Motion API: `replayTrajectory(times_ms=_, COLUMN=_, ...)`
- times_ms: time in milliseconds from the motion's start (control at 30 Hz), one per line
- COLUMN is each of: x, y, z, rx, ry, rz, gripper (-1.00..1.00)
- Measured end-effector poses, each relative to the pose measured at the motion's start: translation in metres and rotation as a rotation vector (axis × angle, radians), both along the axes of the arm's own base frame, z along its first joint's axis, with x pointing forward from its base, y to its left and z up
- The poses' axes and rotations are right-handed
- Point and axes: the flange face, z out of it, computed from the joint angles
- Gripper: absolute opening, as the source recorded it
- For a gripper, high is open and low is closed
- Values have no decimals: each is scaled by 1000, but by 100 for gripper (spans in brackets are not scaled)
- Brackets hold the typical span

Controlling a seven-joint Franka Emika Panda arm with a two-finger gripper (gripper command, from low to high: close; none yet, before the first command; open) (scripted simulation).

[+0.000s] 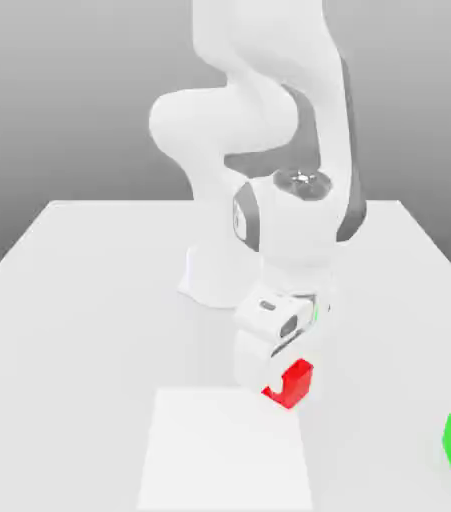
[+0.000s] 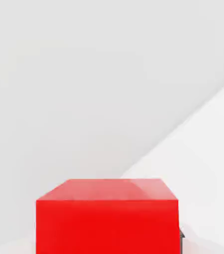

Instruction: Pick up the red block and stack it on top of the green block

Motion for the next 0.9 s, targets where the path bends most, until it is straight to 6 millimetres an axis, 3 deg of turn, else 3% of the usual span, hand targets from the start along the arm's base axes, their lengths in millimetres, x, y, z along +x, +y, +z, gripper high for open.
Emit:
replayTrajectory(times_ms=100, x=0, y=2, z=23, rx=0, ry=0, rz=8, gripper=-100)
replayTrajectory(times_ms=167, x=13, y=18, z=31, rx=3, ry=1, rz=72, gripper=-100)
replayTrajectory(times_ms=433, x=65, y=123, z=50, rx=11, ry=5, rz=418, gripper=-100)
replayTrajectory(times_ms=633, x=88, y=207, z=63, rx=4, ry=2, rz=668, gripper=-100)
replayTrajectory(times_ms=767, x=90, y=224, z=20, rx=1, ry=1, rz=712, gripper=-100)
replayTrajectory(times_ms=800, x=90, y=224, z=8, rx=1, ry=1, rz=713, gripper=100)
replayTrajectory(times_ms=900, x=90, y=224, z=8, rx=1, ry=1, rz=713, gripper=100)
